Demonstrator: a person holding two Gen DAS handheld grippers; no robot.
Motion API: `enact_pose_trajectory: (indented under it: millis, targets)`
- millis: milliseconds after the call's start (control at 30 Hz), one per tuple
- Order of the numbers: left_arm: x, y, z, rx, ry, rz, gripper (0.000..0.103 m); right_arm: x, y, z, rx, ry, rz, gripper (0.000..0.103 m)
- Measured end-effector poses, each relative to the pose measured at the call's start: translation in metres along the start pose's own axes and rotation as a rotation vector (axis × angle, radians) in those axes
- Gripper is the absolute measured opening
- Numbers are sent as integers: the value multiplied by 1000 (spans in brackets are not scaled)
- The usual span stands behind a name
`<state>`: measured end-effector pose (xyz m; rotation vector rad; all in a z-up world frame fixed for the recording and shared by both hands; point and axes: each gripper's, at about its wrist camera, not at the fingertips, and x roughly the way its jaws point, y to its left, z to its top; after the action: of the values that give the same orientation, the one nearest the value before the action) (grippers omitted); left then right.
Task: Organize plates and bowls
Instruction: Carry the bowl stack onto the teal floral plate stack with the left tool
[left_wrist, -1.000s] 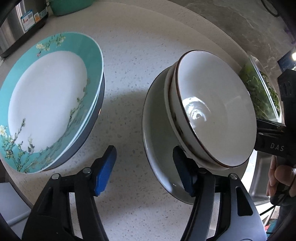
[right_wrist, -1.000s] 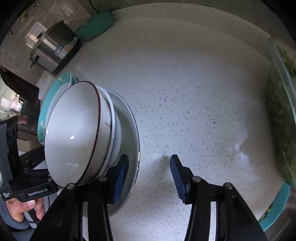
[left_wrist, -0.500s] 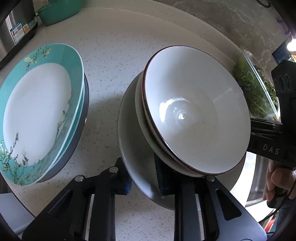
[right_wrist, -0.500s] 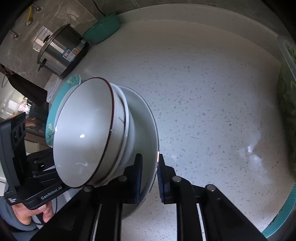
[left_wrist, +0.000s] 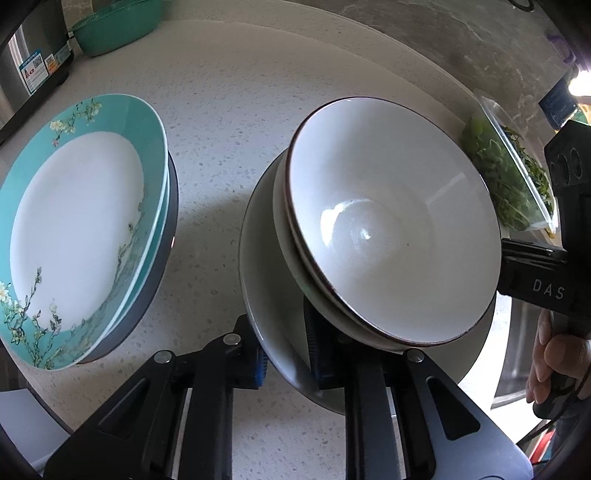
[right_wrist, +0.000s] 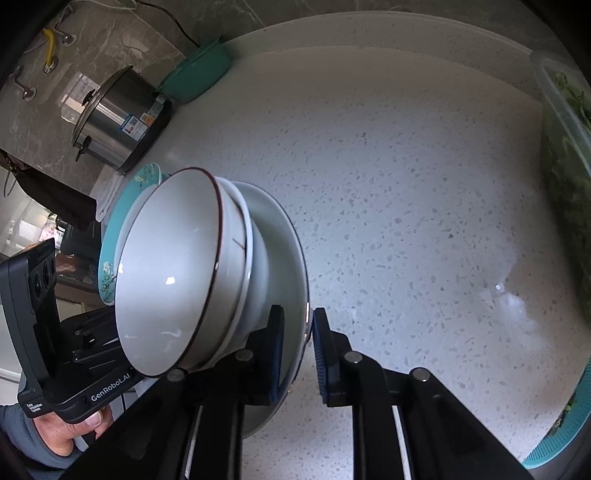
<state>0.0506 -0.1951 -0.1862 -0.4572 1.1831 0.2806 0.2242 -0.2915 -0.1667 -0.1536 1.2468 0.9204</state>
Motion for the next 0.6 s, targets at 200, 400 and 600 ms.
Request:
enact_pose_trajectory:
  millis: [200,400,600]
  targets:
    - [-13,-5,-8,17,-17,3,15,-9,1,-3,0,-15,-6,18]
    - [-33,-10,-12,30,-32,0,15,-23,6,-4,-5,-36,-3,18]
    - [-68,-6,-15,29,-74,10,15,-42,28,-2,-36,-64,5,18]
